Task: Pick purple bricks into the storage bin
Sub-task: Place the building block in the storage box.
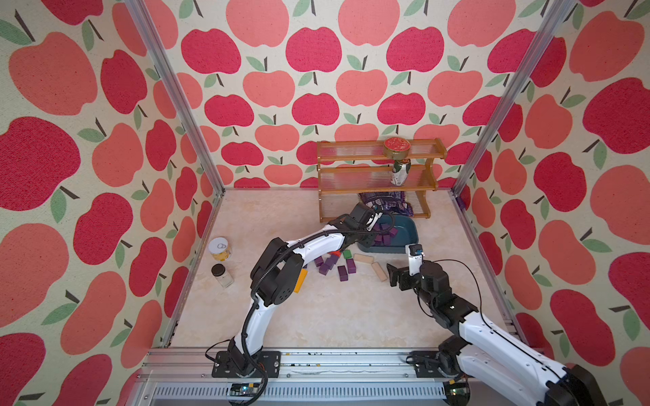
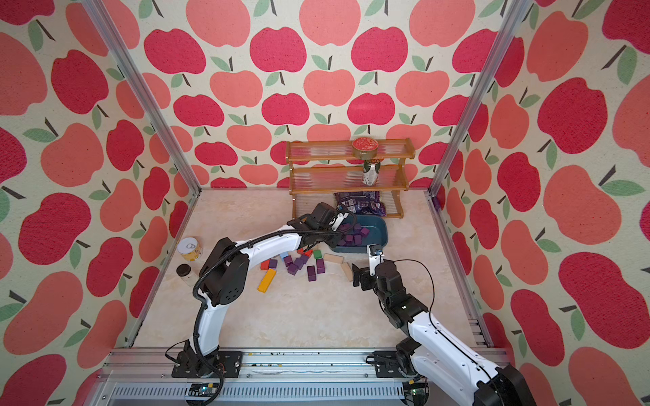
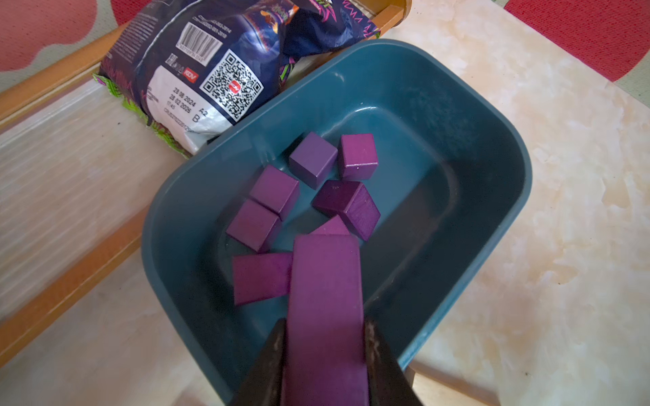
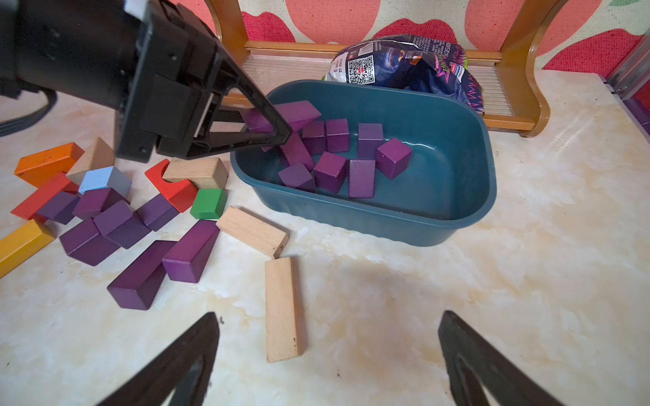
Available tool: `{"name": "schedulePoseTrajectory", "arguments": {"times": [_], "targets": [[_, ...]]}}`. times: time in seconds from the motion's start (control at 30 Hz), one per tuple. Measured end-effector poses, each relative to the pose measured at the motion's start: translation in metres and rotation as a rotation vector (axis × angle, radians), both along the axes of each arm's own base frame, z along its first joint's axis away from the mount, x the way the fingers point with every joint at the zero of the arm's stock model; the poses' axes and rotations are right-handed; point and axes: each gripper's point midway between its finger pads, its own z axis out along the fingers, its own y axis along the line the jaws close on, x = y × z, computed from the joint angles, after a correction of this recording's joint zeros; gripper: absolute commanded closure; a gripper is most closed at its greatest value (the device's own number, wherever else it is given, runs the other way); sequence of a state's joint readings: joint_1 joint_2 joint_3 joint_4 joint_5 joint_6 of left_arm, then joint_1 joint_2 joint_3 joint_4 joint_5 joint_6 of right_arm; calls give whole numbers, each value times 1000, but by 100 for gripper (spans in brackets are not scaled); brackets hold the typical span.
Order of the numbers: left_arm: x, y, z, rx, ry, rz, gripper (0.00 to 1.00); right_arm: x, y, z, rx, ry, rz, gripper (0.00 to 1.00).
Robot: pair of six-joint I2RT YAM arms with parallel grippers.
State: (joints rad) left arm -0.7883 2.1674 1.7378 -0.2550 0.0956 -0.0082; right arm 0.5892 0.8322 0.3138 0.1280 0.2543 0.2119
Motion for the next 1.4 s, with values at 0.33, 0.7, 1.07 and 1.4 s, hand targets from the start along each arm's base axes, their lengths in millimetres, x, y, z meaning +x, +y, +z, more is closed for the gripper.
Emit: {"name": "schedulePoseTrajectory", "arguments": {"times": [0.33, 0.7, 1.07, 1.4], "targets": [[12, -12, -4, 9, 0, 4, 43, 2, 1, -4, -6, 9, 0, 1], [14, 6, -10, 68, -21, 61, 39, 3, 2, -6, -8, 11, 1, 1], [-17, 48, 29, 45, -49, 123, 25, 3, 3, -8, -12, 17, 1, 1], [-74, 87, 75, -21, -112, 160, 1, 4, 3, -18, -31, 46, 1, 1]]}}
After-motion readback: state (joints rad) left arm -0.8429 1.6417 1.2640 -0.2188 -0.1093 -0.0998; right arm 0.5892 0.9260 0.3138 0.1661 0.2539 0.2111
